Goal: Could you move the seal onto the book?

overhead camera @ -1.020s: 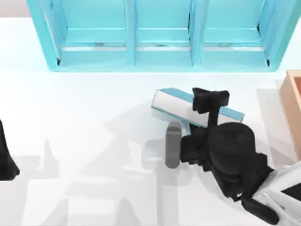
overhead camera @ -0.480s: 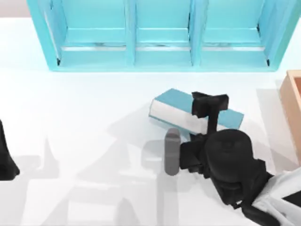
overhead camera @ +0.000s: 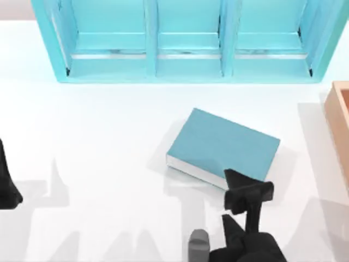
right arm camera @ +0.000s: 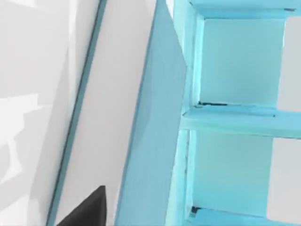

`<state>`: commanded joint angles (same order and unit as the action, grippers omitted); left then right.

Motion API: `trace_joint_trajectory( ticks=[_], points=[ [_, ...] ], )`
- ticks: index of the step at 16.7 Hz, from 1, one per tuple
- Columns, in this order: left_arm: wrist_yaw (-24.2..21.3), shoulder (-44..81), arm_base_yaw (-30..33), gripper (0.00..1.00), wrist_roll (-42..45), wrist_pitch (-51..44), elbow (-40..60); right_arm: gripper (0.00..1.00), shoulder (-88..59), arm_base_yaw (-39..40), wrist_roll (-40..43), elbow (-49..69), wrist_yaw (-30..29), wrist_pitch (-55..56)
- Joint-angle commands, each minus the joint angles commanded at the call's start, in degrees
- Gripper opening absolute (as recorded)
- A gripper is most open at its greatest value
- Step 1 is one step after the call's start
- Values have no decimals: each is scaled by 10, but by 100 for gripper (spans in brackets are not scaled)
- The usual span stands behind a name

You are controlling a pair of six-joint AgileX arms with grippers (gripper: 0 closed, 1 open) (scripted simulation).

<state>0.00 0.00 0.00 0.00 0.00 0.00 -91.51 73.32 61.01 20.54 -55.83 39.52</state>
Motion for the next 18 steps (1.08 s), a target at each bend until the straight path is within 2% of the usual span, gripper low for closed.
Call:
trace_joint_trajectory(
  ticks=[3, 10, 14, 18],
  points=[
    [0, 0, 0, 100, 0, 0, 0, 100, 39, 42, -37, -18, -40, -31],
    [0, 0, 0, 100, 0, 0, 0, 100, 35, 28, -43, 1, -29, -37],
    [0, 0, 0, 100, 0, 0, 0, 100, 13, -58, -73, 102, 40, -98],
    [0, 0, 0, 100, 0, 0, 0, 100, -29, -205, -124, 251, 147, -253]
  ],
)
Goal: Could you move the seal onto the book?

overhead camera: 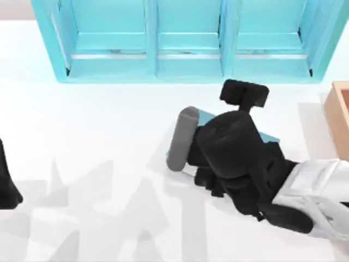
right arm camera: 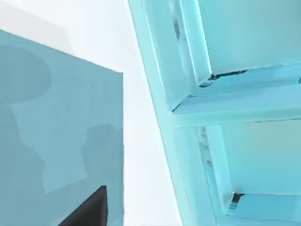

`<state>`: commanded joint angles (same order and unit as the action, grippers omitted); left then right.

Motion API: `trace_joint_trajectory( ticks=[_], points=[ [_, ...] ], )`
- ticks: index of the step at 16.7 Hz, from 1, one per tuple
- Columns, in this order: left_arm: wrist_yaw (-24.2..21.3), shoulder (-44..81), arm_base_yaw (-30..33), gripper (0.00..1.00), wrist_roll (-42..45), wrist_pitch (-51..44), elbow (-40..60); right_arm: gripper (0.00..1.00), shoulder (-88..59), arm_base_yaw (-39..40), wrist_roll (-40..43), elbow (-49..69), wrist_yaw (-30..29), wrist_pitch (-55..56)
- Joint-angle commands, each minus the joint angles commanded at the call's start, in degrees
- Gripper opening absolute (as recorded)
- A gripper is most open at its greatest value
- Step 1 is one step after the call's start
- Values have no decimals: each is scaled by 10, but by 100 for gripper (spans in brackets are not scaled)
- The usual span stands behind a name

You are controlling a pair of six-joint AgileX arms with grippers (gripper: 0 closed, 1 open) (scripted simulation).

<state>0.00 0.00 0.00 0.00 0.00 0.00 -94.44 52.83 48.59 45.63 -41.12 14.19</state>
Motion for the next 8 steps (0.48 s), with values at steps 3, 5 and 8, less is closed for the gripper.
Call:
trace_joint_trajectory(
  ticks=[3, 5, 8],
  points=[
    [0, 0, 0, 100, 0, 0, 0, 100, -36, -135, -53, 113, 93, -174],
    [0, 0, 0, 100, 0, 0, 0, 100, -57, -233, -93, 183, 155, -304],
    [0, 0, 0, 100, 0, 0, 0, 100, -80, -380, -158, 274, 242, -495]
  ],
)
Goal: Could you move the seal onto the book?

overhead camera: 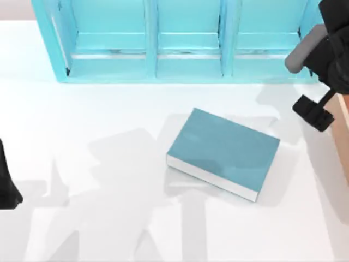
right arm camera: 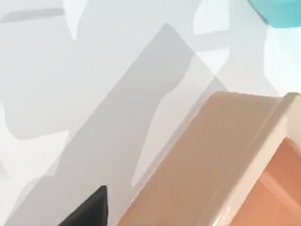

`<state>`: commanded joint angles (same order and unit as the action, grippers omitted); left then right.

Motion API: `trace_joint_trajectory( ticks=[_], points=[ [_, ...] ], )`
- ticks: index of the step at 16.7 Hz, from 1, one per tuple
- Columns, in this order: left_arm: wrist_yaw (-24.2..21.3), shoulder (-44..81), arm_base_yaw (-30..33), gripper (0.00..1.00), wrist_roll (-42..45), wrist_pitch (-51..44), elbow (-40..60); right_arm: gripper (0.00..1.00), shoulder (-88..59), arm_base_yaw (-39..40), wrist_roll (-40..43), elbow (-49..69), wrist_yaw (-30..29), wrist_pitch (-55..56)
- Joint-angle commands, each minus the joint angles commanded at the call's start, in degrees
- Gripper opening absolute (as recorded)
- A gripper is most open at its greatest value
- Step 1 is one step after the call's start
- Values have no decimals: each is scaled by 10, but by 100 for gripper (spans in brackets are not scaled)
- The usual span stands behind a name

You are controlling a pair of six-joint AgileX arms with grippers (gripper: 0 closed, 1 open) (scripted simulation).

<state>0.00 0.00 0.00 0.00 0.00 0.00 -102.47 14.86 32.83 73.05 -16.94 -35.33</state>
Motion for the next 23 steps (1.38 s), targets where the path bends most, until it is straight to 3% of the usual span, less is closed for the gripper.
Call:
trace_joint_trajectory(
  ticks=[5, 9, 17, 23],
  points=[
    [0, 0, 0, 100, 0, 0, 0, 100, -21, -208, -109, 103, 114, -247],
    [0, 0, 0, 100, 0, 0, 0, 100, -33, -303, -163, 136, 163, -343],
    [0, 0, 0, 100, 0, 0, 0, 100, -35, -314, -170, 131, 168, -344],
    [0, 0, 0, 100, 0, 0, 0, 100, -70, -315, -171, 44, 169, -224]
  ],
)
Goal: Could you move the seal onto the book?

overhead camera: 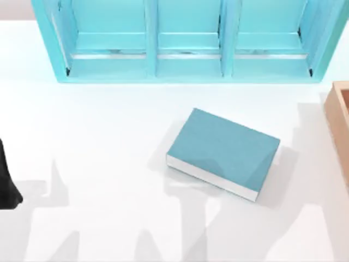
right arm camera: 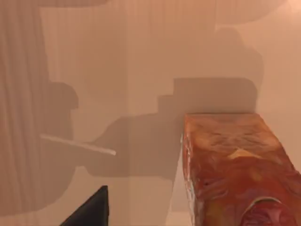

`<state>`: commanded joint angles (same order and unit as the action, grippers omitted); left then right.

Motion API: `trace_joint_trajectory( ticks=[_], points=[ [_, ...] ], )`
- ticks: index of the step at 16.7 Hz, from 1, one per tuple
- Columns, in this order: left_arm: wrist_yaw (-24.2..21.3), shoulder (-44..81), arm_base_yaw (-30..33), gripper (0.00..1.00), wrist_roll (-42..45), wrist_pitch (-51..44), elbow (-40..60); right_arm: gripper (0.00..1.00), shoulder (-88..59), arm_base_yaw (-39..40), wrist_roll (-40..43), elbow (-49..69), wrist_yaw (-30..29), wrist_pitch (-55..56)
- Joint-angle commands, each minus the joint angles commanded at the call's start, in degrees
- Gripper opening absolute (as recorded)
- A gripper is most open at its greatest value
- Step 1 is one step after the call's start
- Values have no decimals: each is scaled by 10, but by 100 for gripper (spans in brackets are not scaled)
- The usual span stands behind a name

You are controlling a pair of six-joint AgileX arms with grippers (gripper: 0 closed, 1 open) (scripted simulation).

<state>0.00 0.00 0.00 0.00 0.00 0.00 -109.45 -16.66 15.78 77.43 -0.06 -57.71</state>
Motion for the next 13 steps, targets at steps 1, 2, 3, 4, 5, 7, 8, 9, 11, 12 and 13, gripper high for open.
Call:
trace_joint_trajectory(
  ticks=[1, 2, 3, 4, 5, 7, 8, 9, 11, 12, 13],
  points=[
    [0, 0, 0, 100, 0, 0, 0, 100, -7, 0, 0, -16, 0, 23],
    [0, 0, 0, 100, 0, 0, 0, 100, -13, 1, -1, -31, 0, 43],
    [0, 0, 0, 100, 0, 0, 0, 100, -18, 1, -2, -43, 0, 60],
    [0, 0, 0, 100, 0, 0, 0, 100, -22, 2, -2, -52, 0, 73],
    [0, 0, 0, 100, 0, 0, 0, 100, -25, 2, -2, -57, 0, 82],
    [0, 0, 0, 100, 0, 0, 0, 100, -25, 2, -2, -59, 0, 84],
    [0, 0, 0, 100, 0, 0, 0, 100, -25, 2, -2, -59, 0, 84],
    [0, 0, 0, 100, 0, 0, 0, 100, -25, 2, -2, -59, 0, 84],
    [0, 0, 0, 100, 0, 0, 0, 85, -25, 2, -2, -59, 0, 84],
    [0, 0, 0, 100, 0, 0, 0, 77, -25, 2, -2, -59, 0, 84],
    [0, 0, 0, 100, 0, 0, 0, 70, -25, 2, -2, -59, 0, 84]
  ],
)
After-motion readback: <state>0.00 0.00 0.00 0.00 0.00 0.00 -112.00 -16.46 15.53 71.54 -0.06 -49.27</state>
